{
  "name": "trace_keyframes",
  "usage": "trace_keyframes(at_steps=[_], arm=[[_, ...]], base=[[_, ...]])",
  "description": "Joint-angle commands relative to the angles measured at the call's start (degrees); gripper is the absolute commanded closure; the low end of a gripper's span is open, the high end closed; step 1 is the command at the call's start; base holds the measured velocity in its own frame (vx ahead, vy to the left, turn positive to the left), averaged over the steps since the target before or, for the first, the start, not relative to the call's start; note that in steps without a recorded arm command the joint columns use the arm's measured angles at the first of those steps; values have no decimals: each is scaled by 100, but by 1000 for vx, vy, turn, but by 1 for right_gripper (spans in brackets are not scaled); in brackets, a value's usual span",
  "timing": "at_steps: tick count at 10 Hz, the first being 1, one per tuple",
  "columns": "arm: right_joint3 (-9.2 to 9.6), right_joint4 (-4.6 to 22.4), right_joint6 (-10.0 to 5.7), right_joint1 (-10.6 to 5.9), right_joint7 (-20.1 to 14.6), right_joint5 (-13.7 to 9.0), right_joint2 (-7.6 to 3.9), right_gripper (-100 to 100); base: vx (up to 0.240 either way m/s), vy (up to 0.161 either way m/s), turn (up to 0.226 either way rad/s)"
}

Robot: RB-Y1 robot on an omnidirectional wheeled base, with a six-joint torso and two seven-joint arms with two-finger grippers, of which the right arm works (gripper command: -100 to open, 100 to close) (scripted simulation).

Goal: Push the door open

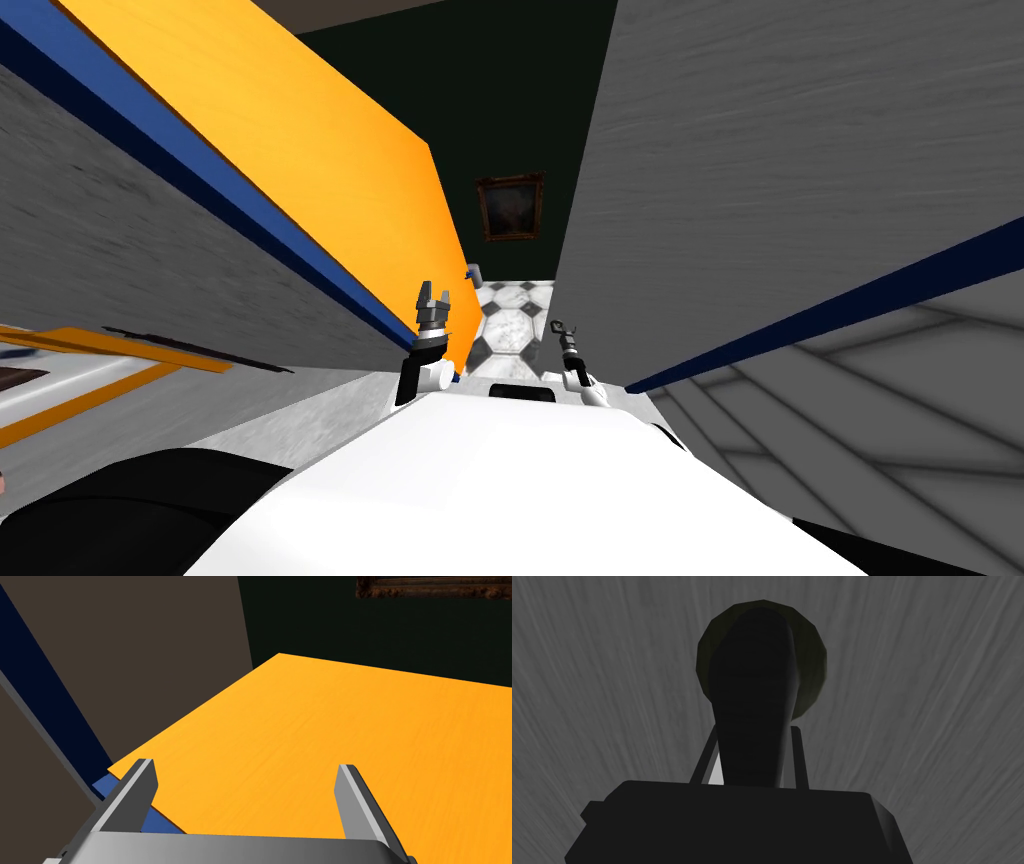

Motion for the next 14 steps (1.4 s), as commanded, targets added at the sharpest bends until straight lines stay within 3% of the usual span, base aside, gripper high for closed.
trace_keyframes(at_steps=[1,4,6,7,9,11,12,14], arm=[[-120,-9,-45,-26,39,-70,-80,100],[-291,-2,-43,-15,102,-177,-134,100],[-291,-2,-43,-15,102,-177,-134,100],[-415,4,-41,-6,147,-254,-167,100],[-415,4,-41,-6,147,-254,-167,100],[-542,10,-39,2,194,-334,-196,100],[-542,117,-39,2,194,-334,-196,100],[-637,14,-38,9,229,-394,-216,100]], base=[[191,63,-29],[220,50,-56],[81,21,-10],[112,54,-62],[98,38,-30],[135,40,-60],[106,33,-27],[142,72,-68]])
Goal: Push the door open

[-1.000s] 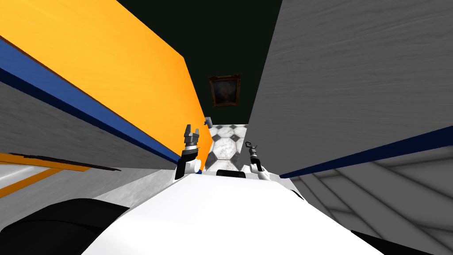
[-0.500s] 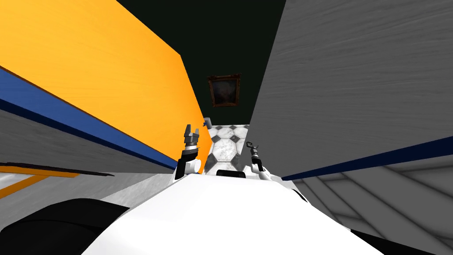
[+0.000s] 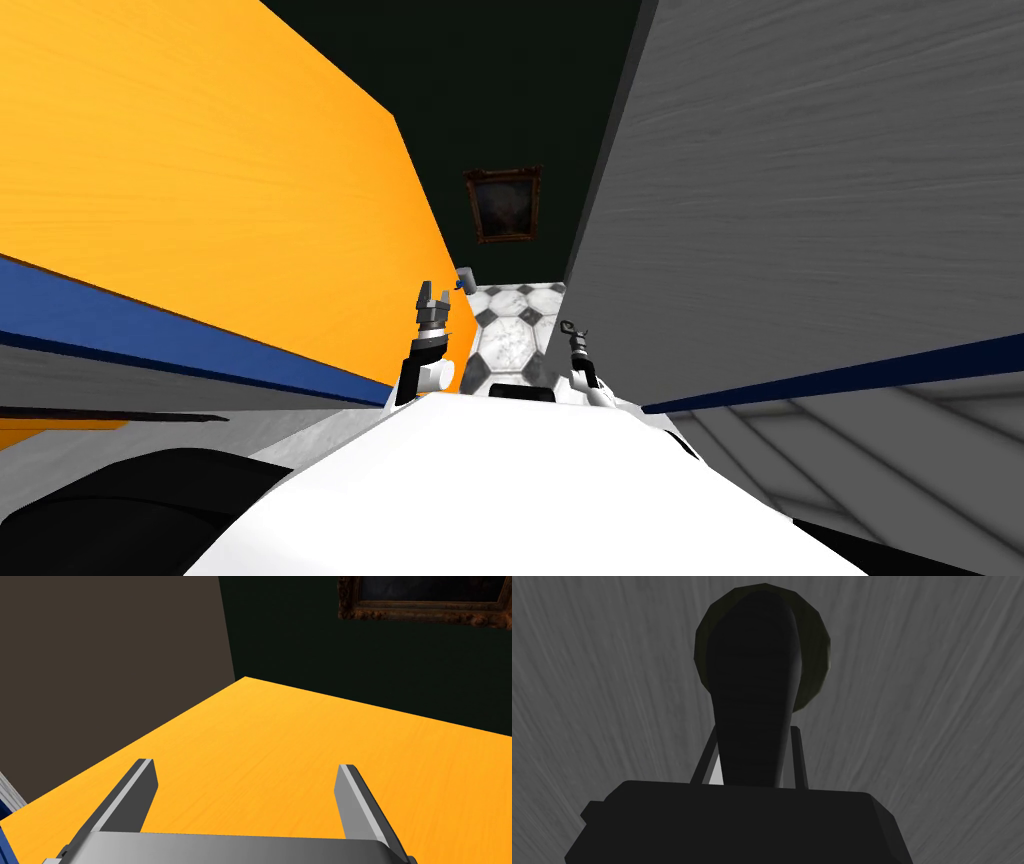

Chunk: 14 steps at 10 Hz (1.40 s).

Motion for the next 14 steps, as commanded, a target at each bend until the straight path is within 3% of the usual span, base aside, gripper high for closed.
trace_keyframes(at_steps=[1,11,14], arm=[[-148,30,-60,-19,28,-88,-86,100],[-719,56,-52,19,238,-446,-172,100],[-844,61,-57,56,284,-521,-222,100]], base=[[159,39,-41],[199,77,-73],[127,10,-40]])
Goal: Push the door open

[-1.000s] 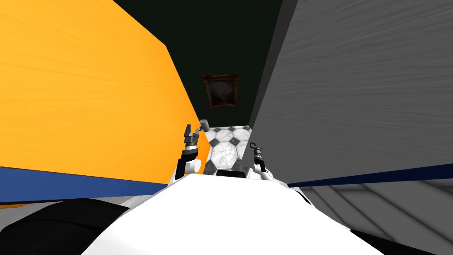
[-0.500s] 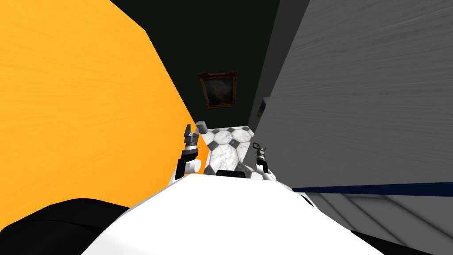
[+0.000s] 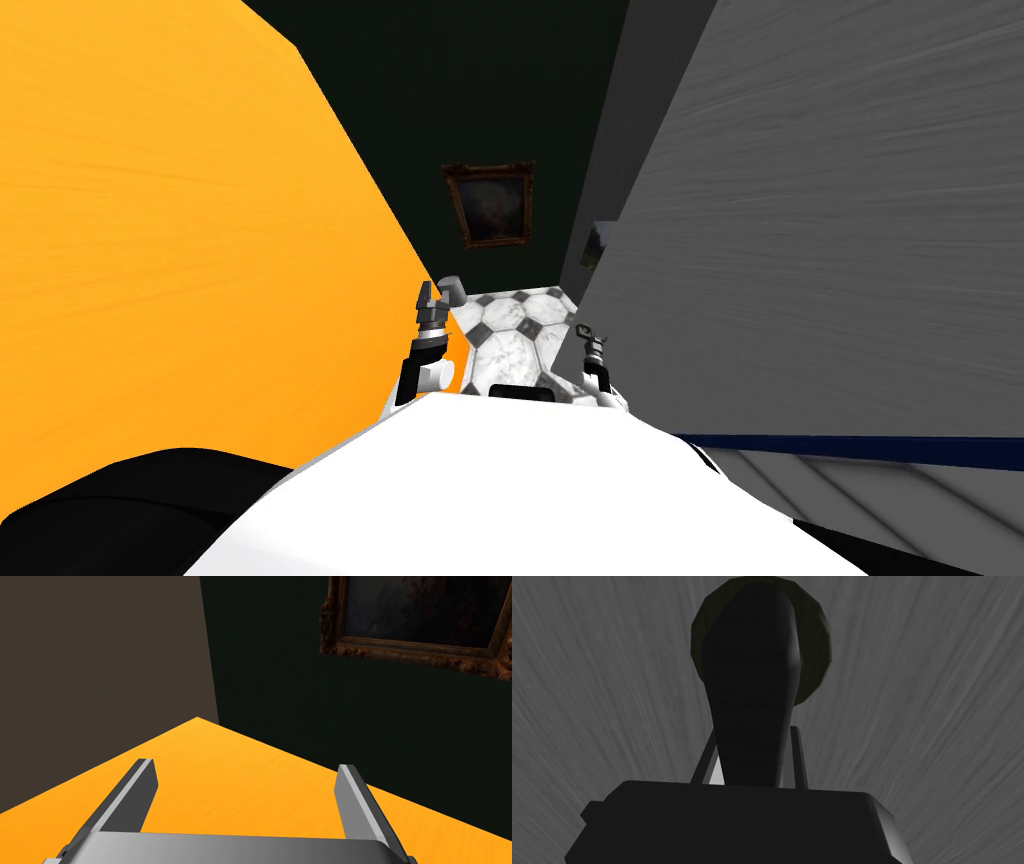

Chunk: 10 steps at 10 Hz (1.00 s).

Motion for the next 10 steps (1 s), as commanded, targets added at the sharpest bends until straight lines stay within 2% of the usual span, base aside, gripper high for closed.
trace_keyframes(at_steps=[1,3,4,5,10], arm=[[-88,-144,40,33,48,-54,-10,100],[-204,-134,32,43,96,-128,-31,100],[-204,-134,32,43,96,-128,-31,100],[-324,-125,24,52,146,-204,-52,100],[-553,-106,8,70,241,-351,-92,100]], base=[[189,-1,-35],[213,16,-41],[139,3,-36],[181,-8,-34],[189,22,-44]])
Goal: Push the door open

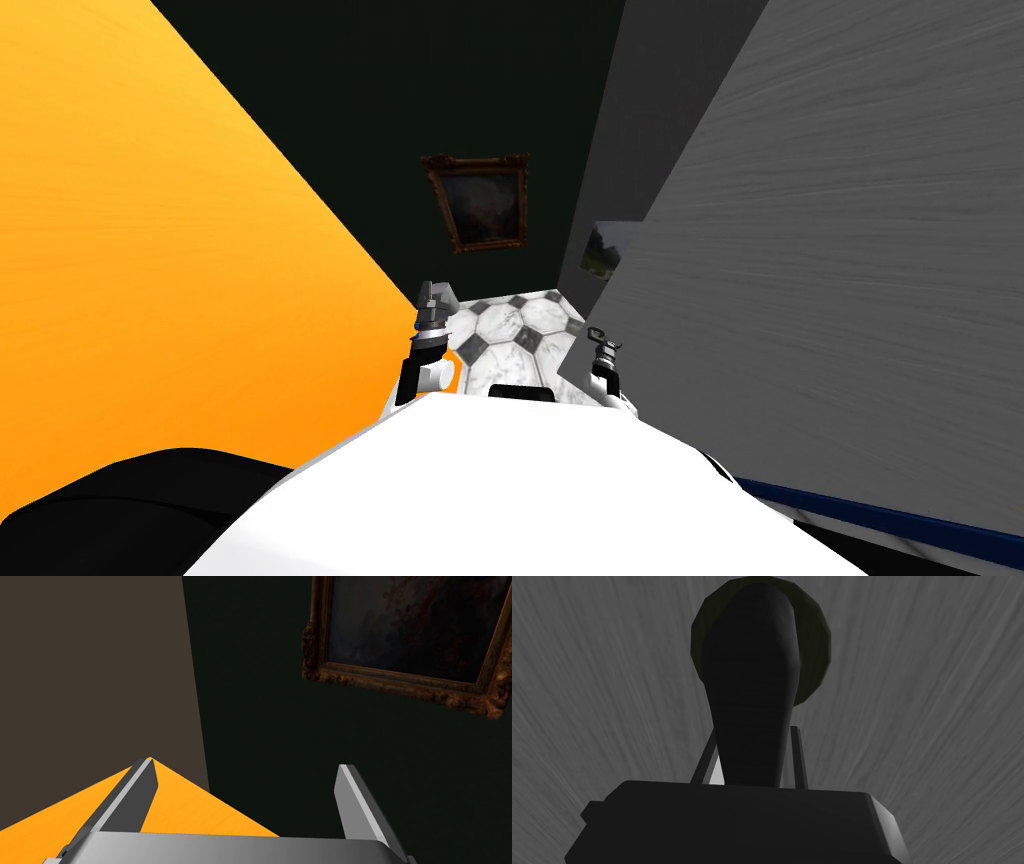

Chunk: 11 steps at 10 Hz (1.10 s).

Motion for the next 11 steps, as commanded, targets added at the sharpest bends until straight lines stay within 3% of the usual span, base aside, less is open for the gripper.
trace_keyframes(at_steps=[1,11], arm=[[0,0,0,0,0,0,0,100],[-614,46,-63,46,254,-396,-137,100]], base=[[77,3,-37],[181,-24,-32]])
